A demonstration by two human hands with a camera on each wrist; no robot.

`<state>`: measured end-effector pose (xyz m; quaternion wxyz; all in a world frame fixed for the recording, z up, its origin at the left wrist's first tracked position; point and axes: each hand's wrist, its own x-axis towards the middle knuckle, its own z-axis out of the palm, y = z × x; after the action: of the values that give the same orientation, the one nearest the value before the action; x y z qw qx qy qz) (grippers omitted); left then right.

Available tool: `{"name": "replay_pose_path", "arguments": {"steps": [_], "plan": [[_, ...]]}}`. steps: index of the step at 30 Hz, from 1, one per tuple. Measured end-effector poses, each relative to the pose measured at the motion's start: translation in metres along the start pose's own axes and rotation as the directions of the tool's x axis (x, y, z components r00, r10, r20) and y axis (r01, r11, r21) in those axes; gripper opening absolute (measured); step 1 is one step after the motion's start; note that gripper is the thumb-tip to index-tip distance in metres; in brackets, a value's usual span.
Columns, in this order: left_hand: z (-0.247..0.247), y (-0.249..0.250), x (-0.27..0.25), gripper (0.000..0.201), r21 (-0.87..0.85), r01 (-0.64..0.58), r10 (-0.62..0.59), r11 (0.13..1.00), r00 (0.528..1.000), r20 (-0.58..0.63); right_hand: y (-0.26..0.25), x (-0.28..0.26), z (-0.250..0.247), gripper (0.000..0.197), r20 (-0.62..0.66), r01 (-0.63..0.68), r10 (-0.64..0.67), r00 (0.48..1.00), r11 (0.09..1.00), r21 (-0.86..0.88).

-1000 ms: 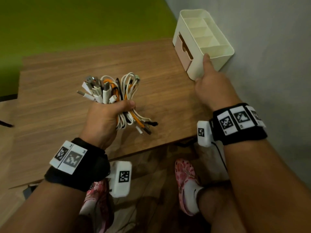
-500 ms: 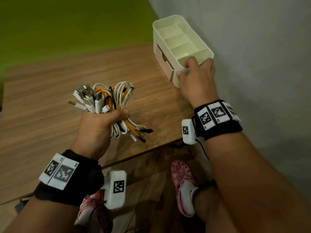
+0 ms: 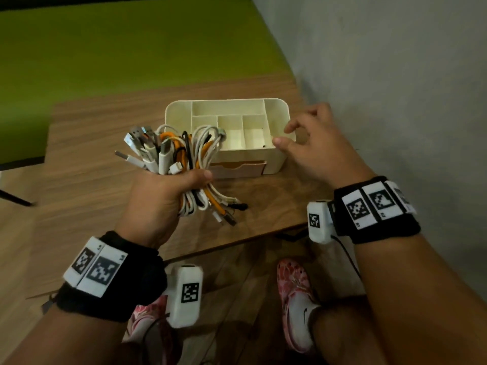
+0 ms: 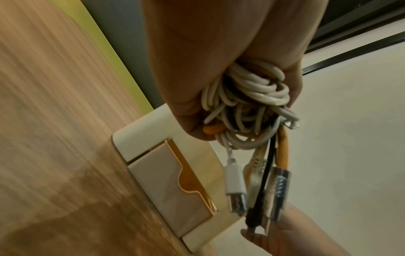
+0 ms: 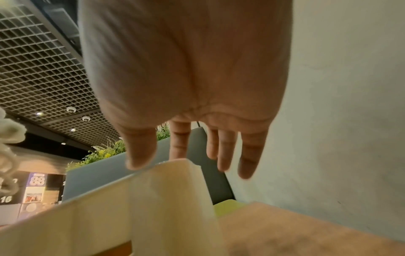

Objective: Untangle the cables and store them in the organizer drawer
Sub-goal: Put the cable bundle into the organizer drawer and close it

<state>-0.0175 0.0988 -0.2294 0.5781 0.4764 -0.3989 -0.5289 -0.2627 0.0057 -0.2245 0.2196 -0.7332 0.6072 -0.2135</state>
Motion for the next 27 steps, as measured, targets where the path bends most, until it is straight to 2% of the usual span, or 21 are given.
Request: {"name": "replay_pose_path", "arguments": {"steps": [2, 4, 7, 10, 14, 19, 23, 25, 27], "plan": [[-0.004, 0.002, 0.000, 0.030, 0.010, 0.008, -0.008, 1.000, 1.000, -0.006, -0.004, -0.001, 0.005, 0.029, 0.007, 0.083, -0.083, 0.997, 0.996, 0.042], [-0.006, 0.003, -0.001, 0.033, 0.027, 0.019, -0.019, 0.999, 1.000, -0.011, -0.010, -0.002, 0.016, 0.020, 0.055, 0.162, -0.166, 0.985, 0.984, 0.068], [-0.009, 0.003, -0.002, 0.037, 0.044, 0.035, -0.033, 0.998, 0.999, -0.034, -0.017, -0.003, 0.030, 0.010, 0.038, 0.224, -0.227, 0.973, 0.972, 0.063], [-0.012, 0.006, -0.002, 0.032, 0.065, 0.022, -0.019, 0.998, 0.999, -0.042, -0.023, -0.005, 0.033, 0.012, -0.046, 0.276, -0.276, 0.960, 0.961, 0.004], [-0.020, 0.008, -0.001, 0.029, 0.076, 0.025, -0.020, 0.997, 0.998, -0.068, -0.025, -0.009, 0.028, 0.013, -0.203, 0.410, -0.418, 0.885, 0.908, -0.079], [-0.024, 0.013, -0.004, 0.035, 0.073, 0.036, -0.032, 0.997, 0.998, -0.055, -0.022, -0.013, 0.034, 0.018, -0.183, 0.454, -0.464, 0.866, 0.886, -0.099], [-0.027, 0.015, -0.005, 0.033, 0.089, 0.044, -0.038, 0.995, 0.997, -0.065, -0.018, -0.013, 0.032, 0.040, -0.024, 0.437, -0.438, 0.899, 0.899, -0.030], [-0.027, 0.016, -0.005, 0.032, 0.098, 0.046, -0.038, 0.994, 0.996, -0.079, -0.016, -0.011, 0.033, 0.038, -0.041, 0.426, -0.428, 0.903, 0.904, -0.039], [-0.026, 0.015, -0.005, 0.030, 0.134, 0.043, -0.032, 0.990, 0.996, -0.084, -0.017, -0.009, 0.035, 0.030, -0.111, 0.429, -0.436, 0.893, 0.900, -0.077]]}}
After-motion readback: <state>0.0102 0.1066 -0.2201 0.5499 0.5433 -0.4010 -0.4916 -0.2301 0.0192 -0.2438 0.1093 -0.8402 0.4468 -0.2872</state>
